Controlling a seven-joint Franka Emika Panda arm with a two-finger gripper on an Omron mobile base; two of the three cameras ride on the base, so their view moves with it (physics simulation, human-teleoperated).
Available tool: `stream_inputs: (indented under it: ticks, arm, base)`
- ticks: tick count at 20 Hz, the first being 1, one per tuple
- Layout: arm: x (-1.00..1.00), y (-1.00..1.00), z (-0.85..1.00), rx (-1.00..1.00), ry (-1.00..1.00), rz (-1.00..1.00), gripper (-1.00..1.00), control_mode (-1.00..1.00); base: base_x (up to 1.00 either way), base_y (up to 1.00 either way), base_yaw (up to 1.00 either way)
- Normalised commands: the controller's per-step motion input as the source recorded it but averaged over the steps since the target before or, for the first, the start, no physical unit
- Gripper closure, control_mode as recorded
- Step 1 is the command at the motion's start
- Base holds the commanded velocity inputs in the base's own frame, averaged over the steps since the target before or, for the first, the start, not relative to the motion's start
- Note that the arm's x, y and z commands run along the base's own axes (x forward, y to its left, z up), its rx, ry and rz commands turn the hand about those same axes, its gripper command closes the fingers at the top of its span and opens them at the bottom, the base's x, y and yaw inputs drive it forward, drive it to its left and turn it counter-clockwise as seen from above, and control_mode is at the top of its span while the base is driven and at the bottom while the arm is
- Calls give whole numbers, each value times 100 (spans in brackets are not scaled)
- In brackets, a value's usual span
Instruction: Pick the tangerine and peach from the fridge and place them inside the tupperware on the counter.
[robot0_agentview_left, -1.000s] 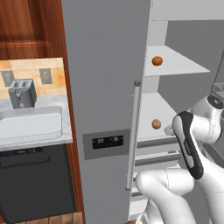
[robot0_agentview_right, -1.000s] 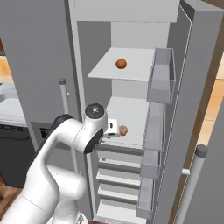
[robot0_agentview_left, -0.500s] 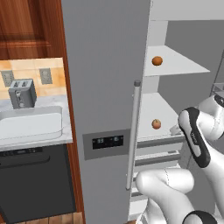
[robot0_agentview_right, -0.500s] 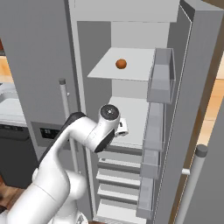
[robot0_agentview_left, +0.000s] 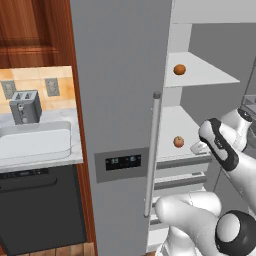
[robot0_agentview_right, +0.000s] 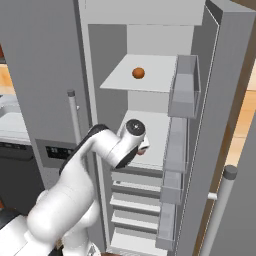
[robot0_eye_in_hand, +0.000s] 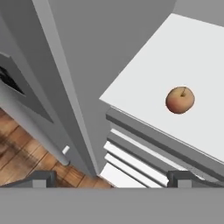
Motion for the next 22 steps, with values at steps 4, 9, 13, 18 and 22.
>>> stream_inputs:
  ticks: [4, 9, 13, 18, 22]
  arm:
    - [44, 0, -21, 0, 0, 14, -100, -100]
    - [43, -1, -20, 0, 0, 14, -100, -100]
    - [30, -7, -11, 0, 0, 15, -100, -100]
    - [17, -3, -1, -2, 0, 15, -100, -100]
    - [17, 0, 0, -7, -2, 18, -100, -100]
  base:
    - [0, 0, 0]
    - [0, 0, 0]
    - [0, 0, 0]
    - [0, 0, 0]
    - [0, 0, 0]
